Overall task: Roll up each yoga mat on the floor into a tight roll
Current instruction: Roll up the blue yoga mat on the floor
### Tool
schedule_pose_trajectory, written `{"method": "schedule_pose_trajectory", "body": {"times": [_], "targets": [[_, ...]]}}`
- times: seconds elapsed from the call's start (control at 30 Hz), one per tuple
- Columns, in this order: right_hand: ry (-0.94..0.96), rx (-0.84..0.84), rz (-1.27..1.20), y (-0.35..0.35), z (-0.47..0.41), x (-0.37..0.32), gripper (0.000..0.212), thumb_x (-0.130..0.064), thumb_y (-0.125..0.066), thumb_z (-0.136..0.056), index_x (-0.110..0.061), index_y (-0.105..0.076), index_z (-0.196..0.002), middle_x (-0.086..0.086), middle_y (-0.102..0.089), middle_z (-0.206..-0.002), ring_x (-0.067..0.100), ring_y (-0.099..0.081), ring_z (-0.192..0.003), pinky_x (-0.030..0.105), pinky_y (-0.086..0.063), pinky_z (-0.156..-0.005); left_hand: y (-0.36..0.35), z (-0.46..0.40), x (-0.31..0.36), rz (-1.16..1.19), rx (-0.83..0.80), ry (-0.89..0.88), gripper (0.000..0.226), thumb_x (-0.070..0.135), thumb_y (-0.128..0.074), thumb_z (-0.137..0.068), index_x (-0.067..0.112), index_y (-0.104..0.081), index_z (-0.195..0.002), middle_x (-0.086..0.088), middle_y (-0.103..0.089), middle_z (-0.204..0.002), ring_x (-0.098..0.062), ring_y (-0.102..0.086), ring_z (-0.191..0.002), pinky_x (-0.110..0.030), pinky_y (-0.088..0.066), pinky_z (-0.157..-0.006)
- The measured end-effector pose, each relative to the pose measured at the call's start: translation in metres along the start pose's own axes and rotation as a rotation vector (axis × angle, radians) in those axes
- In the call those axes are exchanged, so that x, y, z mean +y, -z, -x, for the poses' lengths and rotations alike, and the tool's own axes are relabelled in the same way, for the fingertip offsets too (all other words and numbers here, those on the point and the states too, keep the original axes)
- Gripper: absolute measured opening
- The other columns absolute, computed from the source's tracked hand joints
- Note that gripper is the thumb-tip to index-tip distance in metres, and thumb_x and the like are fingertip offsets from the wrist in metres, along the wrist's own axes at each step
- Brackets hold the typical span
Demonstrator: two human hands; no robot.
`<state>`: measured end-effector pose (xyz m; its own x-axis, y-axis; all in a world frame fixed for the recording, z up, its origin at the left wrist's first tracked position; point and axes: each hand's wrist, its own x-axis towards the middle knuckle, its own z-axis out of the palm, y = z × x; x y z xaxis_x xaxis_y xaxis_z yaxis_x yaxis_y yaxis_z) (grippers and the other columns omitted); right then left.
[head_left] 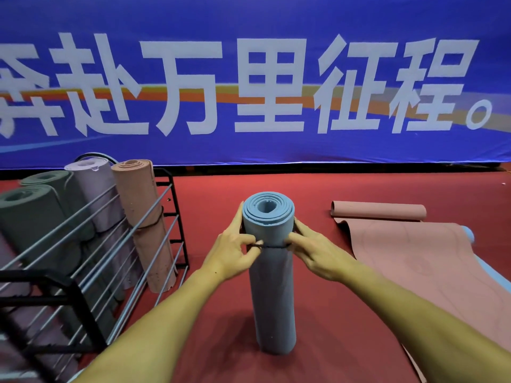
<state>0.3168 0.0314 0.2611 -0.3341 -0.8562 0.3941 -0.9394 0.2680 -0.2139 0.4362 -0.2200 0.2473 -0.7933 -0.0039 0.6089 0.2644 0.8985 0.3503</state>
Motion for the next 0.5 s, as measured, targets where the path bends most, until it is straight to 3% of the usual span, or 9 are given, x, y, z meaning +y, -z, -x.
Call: {"method": "schedule_pose_trajectory", "body": {"times": [0.1, 0.17, 0.27, 0.33, 0.4, 0.43, 0.47, 0.5], "targets": [[-0.040, 0.027, -0.026, -0.006, 0.004, 0.005, 0.003, -0.025, -0.045, -0.108, -0.025, -0.048, -0.106, -0.015, -0.028, -0.157, 0.024, -0.053, -0.118, 0.049, -0.050, -0.092, -0.006, 0.006, -0.004, -0.030, -0.117, 0.043, 0.028, 0.041, -0.063, -0.084, 0.018, -0.067, -0.068, 0.024, -0.003, -0.172, -0.024, -0.069, -0.094, -0.036, -0.052, -0.076], [-0.074, 0.040, -0.001, -0.010, 0.004, 0.013, 0.013, -0.028, -0.040, -0.109, -0.021, -0.047, -0.101, -0.014, -0.022, -0.165, 0.028, -0.054, -0.116, 0.047, -0.048, -0.093, -0.016, 0.012, -0.011, -0.016, -0.149, 0.105, 0.029, 0.042, -0.060, -0.084, 0.018, -0.071, -0.073, 0.037, -0.014, -0.165, -0.020, -0.067, -0.082, -0.034, -0.051, -0.073], [-0.110, 0.000, 0.060, -0.020, 0.003, 0.030, 0.025, -0.031, -0.032, -0.110, -0.023, -0.043, -0.090, -0.007, -0.036, -0.156, 0.029, -0.055, -0.096, 0.049, -0.049, -0.081, -0.033, 0.013, -0.023, -0.047, -0.200, 0.198, 0.039, 0.051, -0.052, -0.086, 0.017, -0.065, -0.073, 0.044, -0.033, -0.151, -0.024, -0.062, -0.078, -0.040, -0.053, -0.071], [-0.156, -0.045, 0.075, -0.033, 0.007, 0.047, 0.026, -0.034, -0.029, -0.109, -0.029, -0.037, -0.085, -0.007, -0.039, -0.154, 0.030, -0.055, -0.093, 0.045, -0.048, -0.077, -0.047, 0.007, -0.036, 0.002, -0.250, 0.241, 0.043, 0.055, -0.051, -0.083, 0.015, -0.061, -0.071, 0.045, -0.032, -0.153, -0.026, -0.066, -0.086, -0.041, -0.054, -0.075], [-0.263, -0.071, 0.067, -0.055, 0.012, 0.063, 0.028, -0.040, -0.026, -0.107, -0.026, -0.048, -0.098, -0.008, -0.033, -0.164, 0.032, -0.057, -0.107, 0.043, -0.048, -0.086, -0.067, 0.005, -0.056, 0.100, -0.300, 0.316, 0.043, 0.055, -0.054, -0.077, 0.014, -0.065, -0.073, 0.041, -0.028, -0.156, -0.016, -0.070, -0.108, -0.038, -0.054, -0.087], [-0.326, -0.075, 0.033, -0.069, 0.015, 0.071, 0.038, -0.042, -0.025, -0.105, -0.022, -0.054, -0.118, -0.006, -0.036, -0.164, 0.031, -0.057, -0.115, 0.044, -0.049, -0.094, -0.079, 0.009, -0.068, 0.158, -0.325, 0.384, 0.043, 0.056, -0.055, -0.074, 0.015, -0.068, -0.075, 0.036, -0.028, -0.155, -0.004, -0.064, -0.121, -0.034, -0.051, -0.096], [-0.392, -0.085, -0.015, -0.085, 0.020, 0.078, 0.047, -0.043, -0.026, -0.104, -0.020, -0.050, -0.139, -0.003, -0.044, -0.159, 0.029, -0.058, -0.120, 0.045, -0.049, -0.101, -0.092, 0.016, -0.079, 0.213, -0.348, 0.466, 0.044, 0.057, -0.056, -0.070, 0.016, -0.070, -0.076, 0.031, -0.031, -0.151, 0.004, -0.055, -0.128, -0.031, -0.048, -0.103], [-0.441, -0.106, -0.082, -0.101, 0.025, 0.082, 0.049, -0.041, -0.029, -0.104, -0.022, -0.043, -0.146, -0.002, -0.056, -0.148, 0.028, -0.060, -0.118, 0.046, -0.049, -0.103, -0.105, 0.025, -0.090, 0.245, -0.370, 0.531, 0.045, 0.057, -0.057, -0.068, 0.016, -0.071, -0.078, 0.026, -0.042, -0.148, 0.007, -0.052, -0.127, -0.031, -0.047, -0.106]]}}
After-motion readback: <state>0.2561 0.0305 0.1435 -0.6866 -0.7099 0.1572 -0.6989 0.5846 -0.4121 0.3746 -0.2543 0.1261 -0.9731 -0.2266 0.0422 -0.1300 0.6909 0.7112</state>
